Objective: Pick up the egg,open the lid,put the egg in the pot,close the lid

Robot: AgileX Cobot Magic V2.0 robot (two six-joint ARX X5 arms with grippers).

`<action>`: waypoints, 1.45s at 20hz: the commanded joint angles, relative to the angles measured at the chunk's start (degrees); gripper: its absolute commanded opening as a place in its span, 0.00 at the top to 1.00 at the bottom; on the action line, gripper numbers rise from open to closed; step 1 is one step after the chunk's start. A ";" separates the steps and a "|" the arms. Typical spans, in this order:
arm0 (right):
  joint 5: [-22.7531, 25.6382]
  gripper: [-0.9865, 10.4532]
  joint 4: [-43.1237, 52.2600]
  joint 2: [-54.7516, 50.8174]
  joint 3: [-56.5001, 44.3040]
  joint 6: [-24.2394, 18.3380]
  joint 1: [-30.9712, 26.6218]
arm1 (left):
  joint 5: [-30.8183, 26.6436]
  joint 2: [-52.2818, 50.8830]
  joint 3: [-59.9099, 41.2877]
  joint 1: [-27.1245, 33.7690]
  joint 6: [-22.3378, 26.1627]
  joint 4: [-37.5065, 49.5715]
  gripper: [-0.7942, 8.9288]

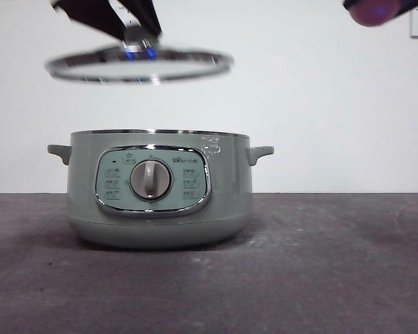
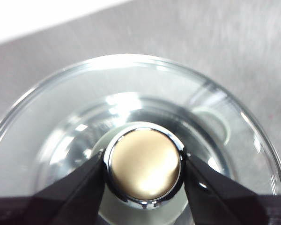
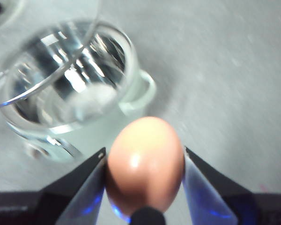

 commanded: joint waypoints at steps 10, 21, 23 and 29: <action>-4.04 0.93 9.77 26.95 17.05 -1.07 9.51 | -0.83 -25.03 0.39 0.33 0.02 -15.39 0.93; 2.49 0.93 13.92 60.85 35.76 -10.49 16.15 | -0.74 -30.18 0.39 0.26 -1.46 -20.00 0.93; 3.98 0.93 14.29 63.23 35.76 -11.23 16.50 | -0.74 -30.18 0.39 0.26 -1.46 -20.04 0.93; 5.11 0.92 13.53 66.93 35.76 -11.43 16.68 | -0.74 -30.18 0.39 0.26 -1.46 -20.17 0.93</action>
